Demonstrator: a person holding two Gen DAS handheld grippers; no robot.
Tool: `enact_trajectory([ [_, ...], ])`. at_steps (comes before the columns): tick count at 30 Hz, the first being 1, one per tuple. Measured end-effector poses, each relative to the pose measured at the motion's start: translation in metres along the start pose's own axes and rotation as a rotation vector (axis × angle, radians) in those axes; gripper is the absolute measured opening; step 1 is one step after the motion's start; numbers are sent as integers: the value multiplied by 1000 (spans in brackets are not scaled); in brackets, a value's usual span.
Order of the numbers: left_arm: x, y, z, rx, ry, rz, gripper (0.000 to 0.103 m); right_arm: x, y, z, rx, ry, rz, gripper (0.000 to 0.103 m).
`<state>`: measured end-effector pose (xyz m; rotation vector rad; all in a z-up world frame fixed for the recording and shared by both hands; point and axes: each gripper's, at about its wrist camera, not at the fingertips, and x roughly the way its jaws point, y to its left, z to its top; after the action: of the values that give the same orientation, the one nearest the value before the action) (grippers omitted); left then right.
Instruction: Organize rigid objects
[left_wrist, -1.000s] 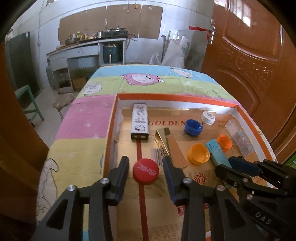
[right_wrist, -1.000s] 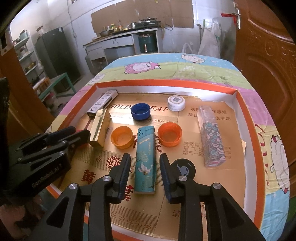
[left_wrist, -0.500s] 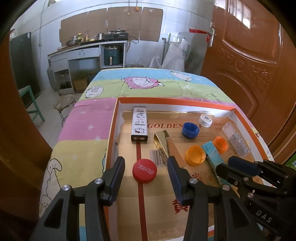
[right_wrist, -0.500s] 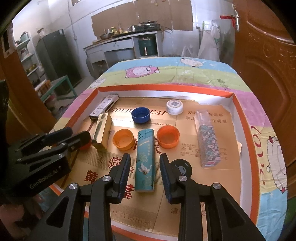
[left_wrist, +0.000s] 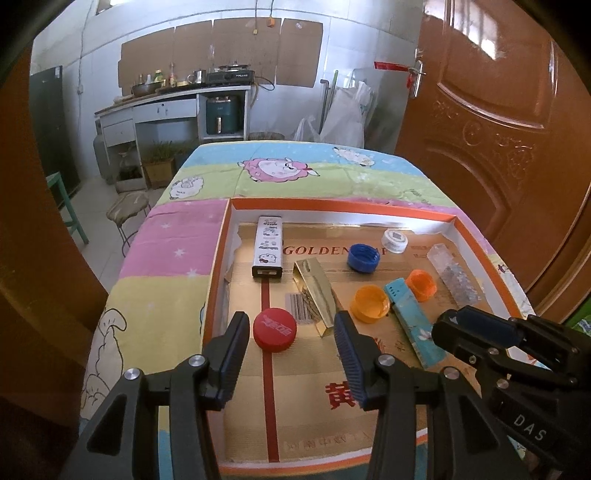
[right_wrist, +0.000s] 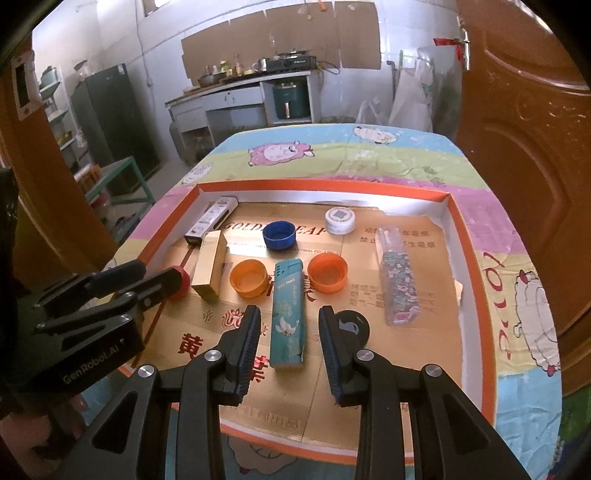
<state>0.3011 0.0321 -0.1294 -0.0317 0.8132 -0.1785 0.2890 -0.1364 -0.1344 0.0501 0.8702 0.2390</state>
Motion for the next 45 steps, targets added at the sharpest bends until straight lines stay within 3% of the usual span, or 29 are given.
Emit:
enact_trajectory([
  [24, -56, -17, -12, 4, -59, 8, 48, -62, 10, -13, -9, -74, -26, 33],
  [45, -123, -31, -37, -40, -136, 21, 47, -131, 26, -44, -5, -162, -79, 33],
])
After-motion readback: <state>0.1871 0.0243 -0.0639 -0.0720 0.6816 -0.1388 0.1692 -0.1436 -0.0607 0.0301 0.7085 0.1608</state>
